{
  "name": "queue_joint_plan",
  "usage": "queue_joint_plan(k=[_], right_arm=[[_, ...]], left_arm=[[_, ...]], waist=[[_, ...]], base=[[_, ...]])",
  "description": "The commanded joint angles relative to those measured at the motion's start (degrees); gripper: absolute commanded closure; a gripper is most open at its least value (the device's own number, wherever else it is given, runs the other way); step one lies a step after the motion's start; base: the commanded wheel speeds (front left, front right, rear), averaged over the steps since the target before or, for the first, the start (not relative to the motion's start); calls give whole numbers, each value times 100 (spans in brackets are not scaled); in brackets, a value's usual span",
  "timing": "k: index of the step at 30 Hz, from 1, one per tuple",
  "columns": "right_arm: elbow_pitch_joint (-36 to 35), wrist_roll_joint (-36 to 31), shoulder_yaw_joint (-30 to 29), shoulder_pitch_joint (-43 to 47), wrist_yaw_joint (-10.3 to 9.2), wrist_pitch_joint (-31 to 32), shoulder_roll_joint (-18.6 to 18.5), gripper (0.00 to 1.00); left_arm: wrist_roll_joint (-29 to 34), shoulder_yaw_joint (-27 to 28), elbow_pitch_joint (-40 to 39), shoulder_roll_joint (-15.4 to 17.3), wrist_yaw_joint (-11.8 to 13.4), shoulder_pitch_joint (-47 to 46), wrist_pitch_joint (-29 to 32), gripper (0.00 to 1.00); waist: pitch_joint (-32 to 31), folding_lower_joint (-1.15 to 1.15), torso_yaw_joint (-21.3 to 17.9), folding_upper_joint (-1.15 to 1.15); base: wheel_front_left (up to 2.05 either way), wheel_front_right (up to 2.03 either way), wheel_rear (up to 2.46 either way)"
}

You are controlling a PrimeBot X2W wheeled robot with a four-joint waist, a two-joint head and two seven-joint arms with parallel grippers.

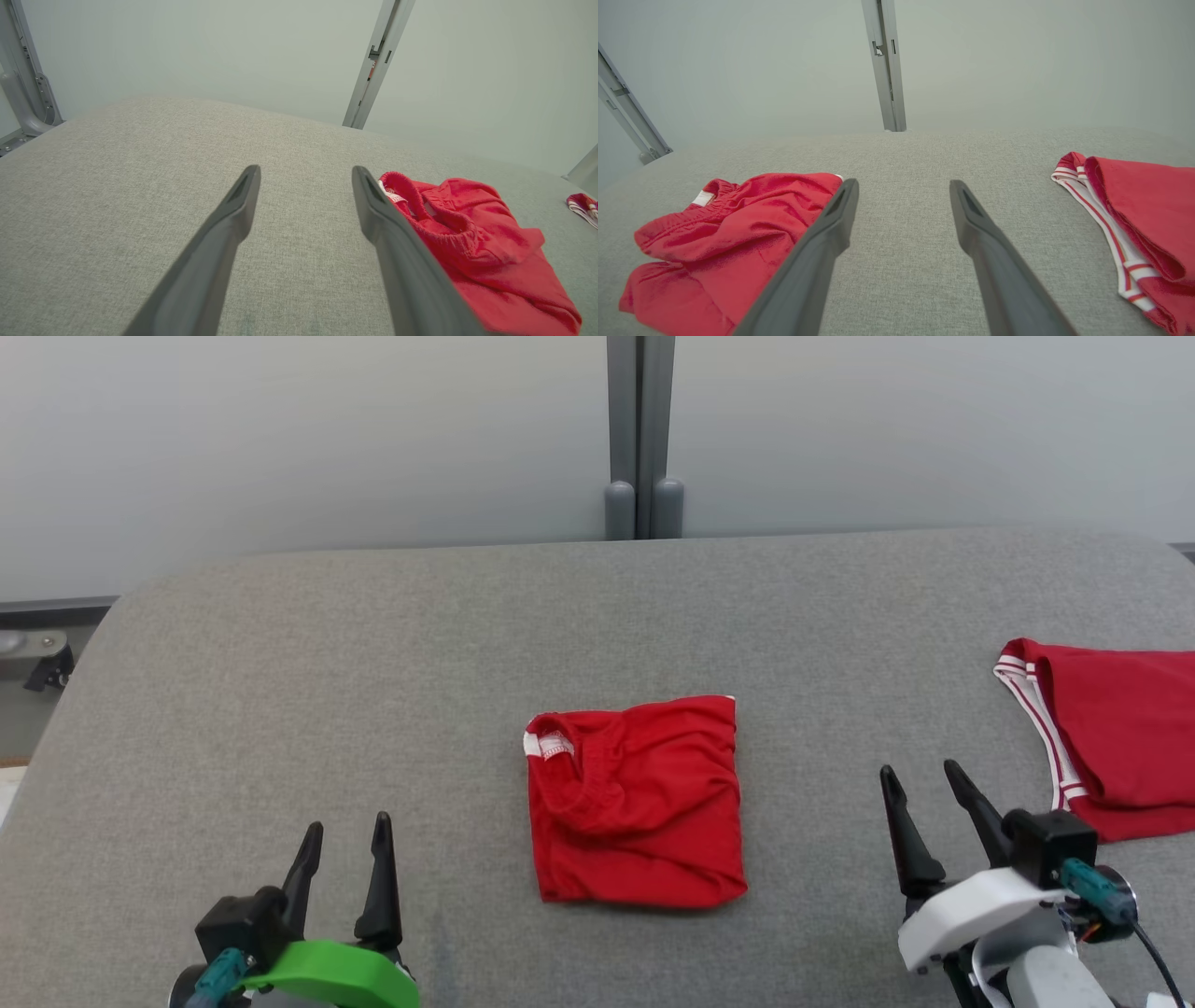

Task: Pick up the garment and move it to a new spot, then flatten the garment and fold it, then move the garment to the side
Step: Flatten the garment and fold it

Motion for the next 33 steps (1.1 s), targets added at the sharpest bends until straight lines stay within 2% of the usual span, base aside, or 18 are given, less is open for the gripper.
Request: queue_joint_plan(k=[1,8,33], right_arm=[[-115,46,0,181,-3,-22,-17,0],[-371,263,78,615,-3,-23,-17,0],[-195,20,-1,602,-3,-24,-16,0]], left_arm=[[68,16,-38,7,1,120,-16,0],[34,-82,-33,3,-10,261,-16,0],[-36,-222,92,2,-22,212,-16,0]], waist=[[-14,0,-2,0],[-1,0,-7,0],[-27,0,66,0]], base=[[0,0,0],[0,0,0],[0,0,0]])
